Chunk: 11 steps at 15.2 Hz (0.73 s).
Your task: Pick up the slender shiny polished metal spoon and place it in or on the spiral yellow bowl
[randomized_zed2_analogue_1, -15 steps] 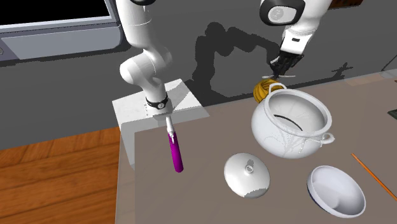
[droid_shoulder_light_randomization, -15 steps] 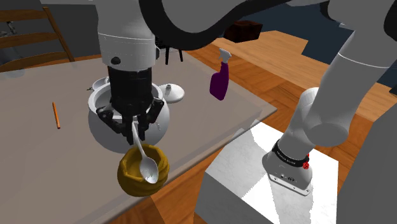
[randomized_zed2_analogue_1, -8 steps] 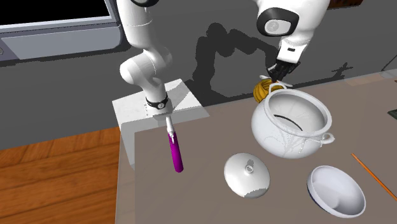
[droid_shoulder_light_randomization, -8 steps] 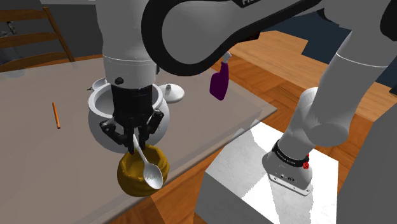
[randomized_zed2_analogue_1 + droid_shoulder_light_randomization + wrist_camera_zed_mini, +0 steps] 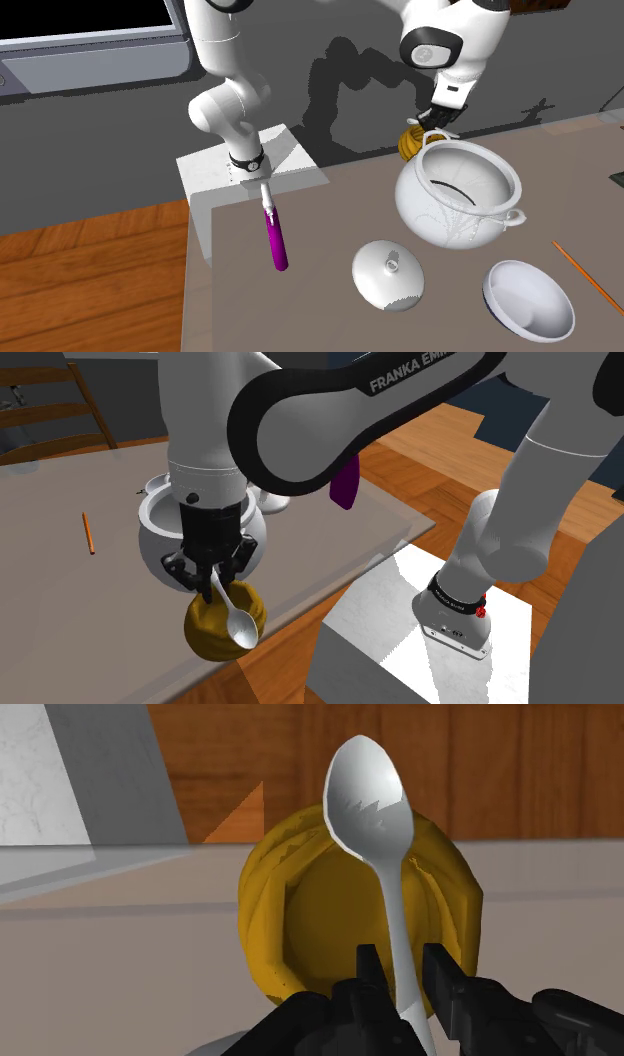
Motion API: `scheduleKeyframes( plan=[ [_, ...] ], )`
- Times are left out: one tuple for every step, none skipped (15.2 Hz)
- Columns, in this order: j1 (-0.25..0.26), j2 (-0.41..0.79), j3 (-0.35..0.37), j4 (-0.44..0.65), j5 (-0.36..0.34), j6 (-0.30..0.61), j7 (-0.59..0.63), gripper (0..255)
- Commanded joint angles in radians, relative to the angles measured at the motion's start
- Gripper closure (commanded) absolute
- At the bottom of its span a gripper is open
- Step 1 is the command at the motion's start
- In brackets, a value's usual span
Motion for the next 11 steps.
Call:
scheduleKeyframes(
  plan=[
    [-0.002,0.006,-0.002,-0.01,-0.002,-0.003,0.001,255],
    [-0.002,0.006,-0.002,-0.01,-0.002,-0.003,0.001,255],
    [-0.002,0.006,-0.002,-0.01,-0.002,-0.003,0.001,255],
    [-0.002,0.006,-0.002,-0.01,-0.002,-0.002,0.001,255],
    [-0.002,0.004,-0.002,-0.012,0.0,-0.003,0.0,0],
    [-0.002,0.004,-0.002,-0.012,-0.001,-0.002,0.0,0],
    [-0.002,0.005,-0.002,-0.011,-0.001,-0.003,0.001,0],
    [-0.002,0.005,-0.002,-0.011,-0.001,-0.003,0.001,0],
    [-0.002,0.005,-0.002,-0.011,-0.001,-0.003,0.001,0],
    [-0.002,0.006,-0.002,-0.01,-0.002,-0.002,0.001,0],
    [-0.007,-0.009,-0.005,0.008,0.005,-0.035,-0.004,0]
  ],
)
